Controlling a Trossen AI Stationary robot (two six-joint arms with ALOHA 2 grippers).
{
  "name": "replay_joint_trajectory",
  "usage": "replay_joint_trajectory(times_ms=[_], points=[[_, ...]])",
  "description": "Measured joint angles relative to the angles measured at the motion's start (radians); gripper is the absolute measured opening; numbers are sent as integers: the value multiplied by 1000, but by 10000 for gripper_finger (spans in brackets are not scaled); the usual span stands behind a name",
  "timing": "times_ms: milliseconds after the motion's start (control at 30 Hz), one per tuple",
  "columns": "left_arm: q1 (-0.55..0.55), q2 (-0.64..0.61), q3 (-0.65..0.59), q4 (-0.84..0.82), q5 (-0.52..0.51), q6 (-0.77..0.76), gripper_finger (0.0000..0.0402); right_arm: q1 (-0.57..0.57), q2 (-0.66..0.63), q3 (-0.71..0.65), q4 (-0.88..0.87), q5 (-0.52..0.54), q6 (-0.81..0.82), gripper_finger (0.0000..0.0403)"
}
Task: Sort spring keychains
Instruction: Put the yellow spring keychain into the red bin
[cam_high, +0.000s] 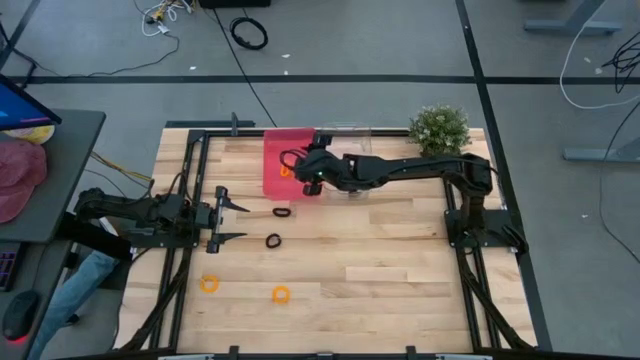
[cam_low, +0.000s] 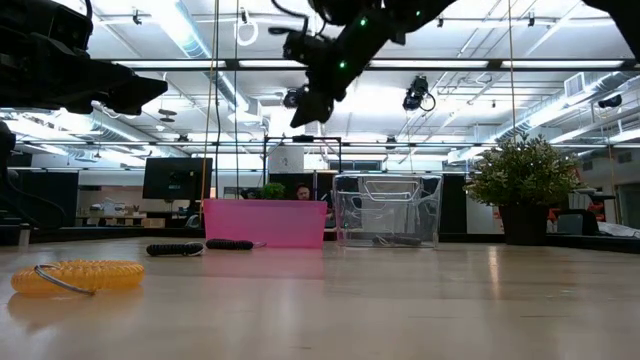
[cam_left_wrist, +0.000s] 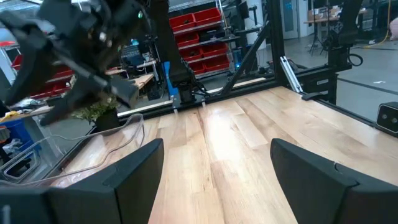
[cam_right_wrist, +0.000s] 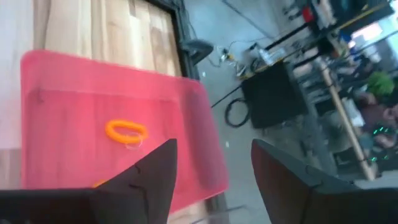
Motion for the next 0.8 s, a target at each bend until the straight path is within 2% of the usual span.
replay_joint_trajectory(times_ms=[33,200,267,400,567,700,800], points=[[0,0,0,0,0,0,298,3,-6,1,1,0,10,208],[0,0,0,0,0,0,298,19,-25,1,-108,0,257,208],[0,0,0,0,0,0,298,22,-27,0,-175,-2,298,208],[0,0,0,0,0,0,298,19,-49,-65,-182,-57,339,208],[0,0,0,0,0,0,298,8,-198,-319,125,-228,322,208],[0,0,0,0,0,0,298,-5,-413,-575,358,-345,364,208],[0,0,0,0,0,0,298,-13,-588,-735,454,-424,412,208]])
